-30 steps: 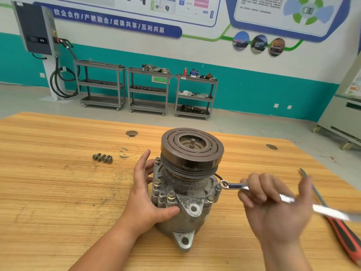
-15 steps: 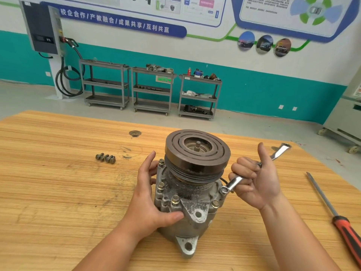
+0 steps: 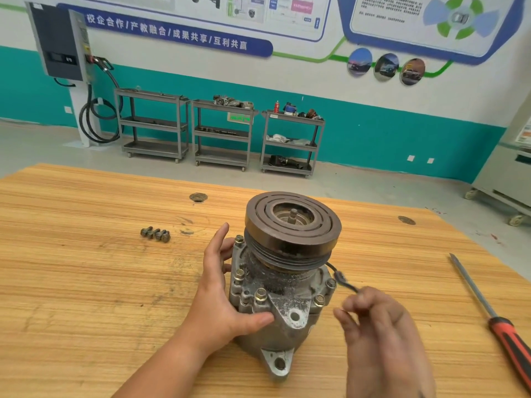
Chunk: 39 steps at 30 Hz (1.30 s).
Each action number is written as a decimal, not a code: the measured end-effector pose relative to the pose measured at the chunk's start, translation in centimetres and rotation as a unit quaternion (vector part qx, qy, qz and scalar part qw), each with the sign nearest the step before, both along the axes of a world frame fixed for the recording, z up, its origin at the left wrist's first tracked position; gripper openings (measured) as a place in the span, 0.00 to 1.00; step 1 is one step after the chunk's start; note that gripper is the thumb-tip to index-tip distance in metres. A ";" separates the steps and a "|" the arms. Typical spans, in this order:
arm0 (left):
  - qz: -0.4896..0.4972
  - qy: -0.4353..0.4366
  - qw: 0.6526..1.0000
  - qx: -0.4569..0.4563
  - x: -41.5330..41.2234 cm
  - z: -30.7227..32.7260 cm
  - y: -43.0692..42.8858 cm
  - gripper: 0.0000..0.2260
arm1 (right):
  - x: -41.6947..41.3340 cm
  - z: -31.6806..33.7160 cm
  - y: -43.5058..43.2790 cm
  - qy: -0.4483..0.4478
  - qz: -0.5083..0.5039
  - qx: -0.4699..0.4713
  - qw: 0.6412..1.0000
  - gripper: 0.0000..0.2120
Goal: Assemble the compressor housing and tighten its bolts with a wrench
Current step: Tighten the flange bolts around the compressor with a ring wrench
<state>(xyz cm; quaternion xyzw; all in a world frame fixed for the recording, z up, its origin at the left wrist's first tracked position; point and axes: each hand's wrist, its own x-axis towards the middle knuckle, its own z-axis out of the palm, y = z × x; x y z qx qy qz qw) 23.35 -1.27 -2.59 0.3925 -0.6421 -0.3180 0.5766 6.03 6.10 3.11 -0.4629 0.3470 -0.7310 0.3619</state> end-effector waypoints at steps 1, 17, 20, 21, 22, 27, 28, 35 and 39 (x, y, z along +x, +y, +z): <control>0.000 -0.001 1.000 0.001 0.0 0.0 0.0 0.54 | -0.6 0.5 0.0 -0.026 0.024 -0.039 0.999 0.26; 0.001 0.001 1.000 -0.003 0.0 0.2 0.1 0.53 | -6.9 0.2 -11.5 -0.264 0.533 0.141 0.792 0.24; 0.000 0.007 1.000 -0.008 0.0 0.1 0.0 0.53 | -7.2 0.6 -10.9 -0.232 0.486 0.169 0.826 0.24; 0.000 0.010 1.000 -0.008 0.0 0.1 0.0 0.53 | -7.4 0.6 -10.4 -0.220 0.464 0.172 0.841 0.24; 0.001 0.012 1.000 -0.009 0.0 0.1 0.0 0.53 | -7.4 0.6 -9.8 -0.213 0.441 0.169 0.855 0.24; 0.002 0.016 1.000 -0.011 -0.1 0.0 0.0 0.52 | -7.1 1.1 -7.5 -0.158 0.314 0.134 0.926 0.22; 0.002 0.017 1.000 -0.009 -0.1 0.0 0.0 0.52 | -6.8 1.5 -7.3 -0.149 0.295 0.129 0.935 0.21; 0.005 0.014 1.000 -0.007 -0.2 0.0 0.1 0.52 | -4.3 1.8 -5.2 -0.194 0.157 0.082 0.965 0.20; 0.004 0.008 1.000 -0.009 -0.2 0.0 0.2 0.50 | -2.3 0.0 -2.4 -0.101 0.049 -0.008 0.994 0.19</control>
